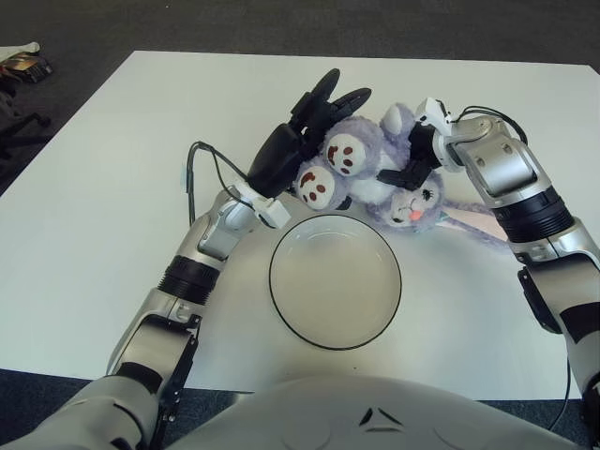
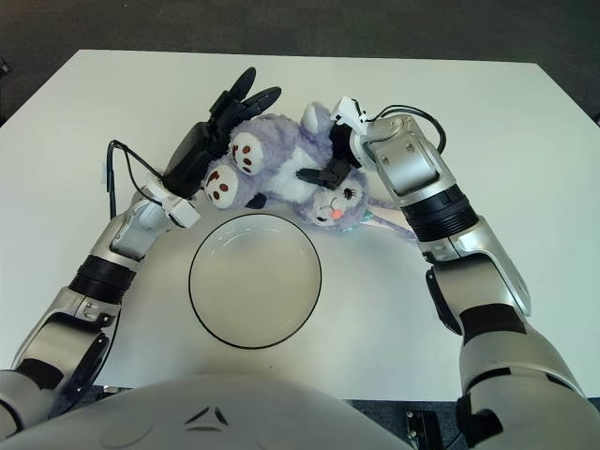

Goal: Put the doll into the plate.

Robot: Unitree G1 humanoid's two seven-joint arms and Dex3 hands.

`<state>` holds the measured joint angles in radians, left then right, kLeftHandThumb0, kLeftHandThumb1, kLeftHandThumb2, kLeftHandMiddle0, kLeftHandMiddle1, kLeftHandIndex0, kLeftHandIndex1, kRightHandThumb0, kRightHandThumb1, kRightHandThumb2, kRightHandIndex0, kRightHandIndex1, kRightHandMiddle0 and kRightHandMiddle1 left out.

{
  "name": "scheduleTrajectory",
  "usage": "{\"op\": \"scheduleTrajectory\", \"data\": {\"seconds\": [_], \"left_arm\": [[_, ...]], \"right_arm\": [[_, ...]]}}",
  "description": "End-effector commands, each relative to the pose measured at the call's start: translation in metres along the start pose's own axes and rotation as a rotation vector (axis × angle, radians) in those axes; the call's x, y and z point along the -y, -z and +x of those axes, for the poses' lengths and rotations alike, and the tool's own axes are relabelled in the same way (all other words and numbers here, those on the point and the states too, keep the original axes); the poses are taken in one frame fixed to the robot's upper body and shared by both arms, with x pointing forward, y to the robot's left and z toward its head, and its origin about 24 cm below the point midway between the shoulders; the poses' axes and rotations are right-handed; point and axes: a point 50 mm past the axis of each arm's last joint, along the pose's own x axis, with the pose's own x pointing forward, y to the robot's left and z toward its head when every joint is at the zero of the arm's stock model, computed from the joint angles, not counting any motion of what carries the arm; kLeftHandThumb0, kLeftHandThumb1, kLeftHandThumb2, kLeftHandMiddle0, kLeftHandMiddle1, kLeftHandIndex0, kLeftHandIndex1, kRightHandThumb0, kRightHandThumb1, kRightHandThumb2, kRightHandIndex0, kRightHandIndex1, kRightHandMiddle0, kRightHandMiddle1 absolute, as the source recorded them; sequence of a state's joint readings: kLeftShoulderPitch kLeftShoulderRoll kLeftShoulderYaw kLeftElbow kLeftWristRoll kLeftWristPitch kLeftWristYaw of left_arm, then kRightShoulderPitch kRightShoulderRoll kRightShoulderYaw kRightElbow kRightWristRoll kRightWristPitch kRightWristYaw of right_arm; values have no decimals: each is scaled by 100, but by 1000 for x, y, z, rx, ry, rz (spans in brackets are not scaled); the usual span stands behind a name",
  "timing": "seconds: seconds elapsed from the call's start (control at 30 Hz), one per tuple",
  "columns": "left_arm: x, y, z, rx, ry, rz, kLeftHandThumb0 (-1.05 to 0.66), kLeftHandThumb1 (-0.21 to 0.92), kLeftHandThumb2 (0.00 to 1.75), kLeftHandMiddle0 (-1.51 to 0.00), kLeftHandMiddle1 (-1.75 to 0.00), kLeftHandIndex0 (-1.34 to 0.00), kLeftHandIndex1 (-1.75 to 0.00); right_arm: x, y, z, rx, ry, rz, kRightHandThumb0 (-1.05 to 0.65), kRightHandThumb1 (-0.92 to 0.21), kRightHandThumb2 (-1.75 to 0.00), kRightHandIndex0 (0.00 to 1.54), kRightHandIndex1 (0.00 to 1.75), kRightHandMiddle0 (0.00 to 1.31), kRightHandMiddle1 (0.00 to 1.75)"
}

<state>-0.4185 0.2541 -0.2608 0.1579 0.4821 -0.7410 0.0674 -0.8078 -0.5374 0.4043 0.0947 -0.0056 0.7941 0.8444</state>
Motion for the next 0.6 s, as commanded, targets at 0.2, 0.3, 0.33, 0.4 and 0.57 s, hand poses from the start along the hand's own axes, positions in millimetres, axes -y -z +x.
{"op": "scheduleTrajectory", "data": {"seconds": [0.2, 0.3, 0.33, 0.4, 0.57], "left_arm": [[1, 8, 6, -44, 17, -2, -82, 75, 41, 0, 0, 0, -8], [1, 10, 7, -57, 19, -13, -82, 73, 42, 0, 0, 0, -2], [1, 10, 7, -63, 20, -21, -82, 73, 42, 0, 0, 0, -2], [1, 11, 7, -68, 22, -31, -83, 72, 42, 0, 0, 0, -1], [2, 15, 9, -87, 17, -80, -89, 71, 42, 0, 0, 0, 0]], "right_arm": [[-3, 0, -4, 1, 11, -67, 0, -35, -128, 47, 175, 46, 175], [-4, -2, -6, 11, 1, -93, 0, -26, -134, 71, 160, 43, 175], [-6, -5, -10, 13, -4, -96, 0, -24, -136, 73, 158, 44, 175], [-9, -8, -14, 15, -10, -99, 0, -19, -141, 79, 156, 47, 175], [-9, -7, -12, 26, 19, -77, 0, -12, -146, 88, 147, 53, 175]]}}
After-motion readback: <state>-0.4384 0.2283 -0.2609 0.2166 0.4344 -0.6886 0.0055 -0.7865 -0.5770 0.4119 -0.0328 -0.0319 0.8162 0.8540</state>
